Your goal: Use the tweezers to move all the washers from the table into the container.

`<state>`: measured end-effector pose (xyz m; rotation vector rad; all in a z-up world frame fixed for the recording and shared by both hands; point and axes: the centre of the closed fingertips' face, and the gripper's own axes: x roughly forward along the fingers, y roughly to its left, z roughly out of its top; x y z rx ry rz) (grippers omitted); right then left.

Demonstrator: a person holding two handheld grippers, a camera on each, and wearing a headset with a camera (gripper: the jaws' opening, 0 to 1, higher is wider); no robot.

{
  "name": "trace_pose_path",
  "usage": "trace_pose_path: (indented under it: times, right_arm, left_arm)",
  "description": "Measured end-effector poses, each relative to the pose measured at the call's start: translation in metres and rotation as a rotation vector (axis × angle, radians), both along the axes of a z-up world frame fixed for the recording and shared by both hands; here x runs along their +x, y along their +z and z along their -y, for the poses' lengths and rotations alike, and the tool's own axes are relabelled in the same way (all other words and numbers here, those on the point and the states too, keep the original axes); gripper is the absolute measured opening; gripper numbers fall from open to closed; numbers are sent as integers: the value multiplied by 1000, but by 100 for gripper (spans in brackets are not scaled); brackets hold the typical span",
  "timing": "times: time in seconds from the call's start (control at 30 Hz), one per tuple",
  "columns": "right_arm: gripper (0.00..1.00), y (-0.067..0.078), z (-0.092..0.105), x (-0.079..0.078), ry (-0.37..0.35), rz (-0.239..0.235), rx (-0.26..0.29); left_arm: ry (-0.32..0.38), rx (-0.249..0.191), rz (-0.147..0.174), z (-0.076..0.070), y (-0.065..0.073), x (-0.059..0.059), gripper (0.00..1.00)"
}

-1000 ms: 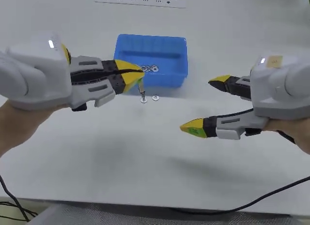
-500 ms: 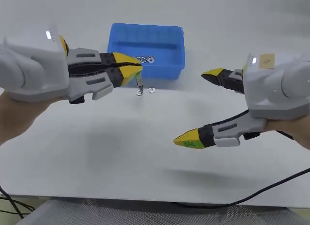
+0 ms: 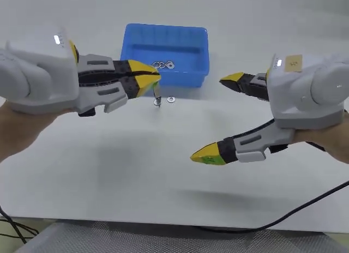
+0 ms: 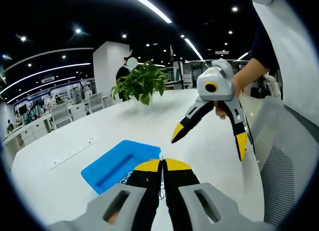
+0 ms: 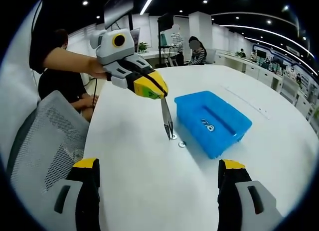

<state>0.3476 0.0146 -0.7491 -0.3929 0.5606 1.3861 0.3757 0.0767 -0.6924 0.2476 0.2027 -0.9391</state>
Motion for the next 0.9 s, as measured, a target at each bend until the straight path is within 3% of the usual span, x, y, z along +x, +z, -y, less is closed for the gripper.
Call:
trace_pose_path:
  times: [0.3, 0.5, 0.53, 0.7, 0.9]
  right_arm:
    - [100, 1, -1, -1, 9, -4, 6]
    - [100, 3, -4, -1, 15, 4, 10]
    - [99, 4, -4, 0, 18, 12, 14]
    - [99, 6, -6, 2, 17, 13, 14]
    - [98, 5, -9, 2, 25, 9, 16]
  left_arm:
    - [-23, -3, -16, 1, 0, -1, 5]
    - [-51, 29, -24, 0, 0, 0, 5]
    - [-52, 25, -44, -2, 0, 0, 4]
    - [-88, 48, -48, -2, -1, -6, 5]
    - [-86, 49, -63, -2, -2, -5, 5]
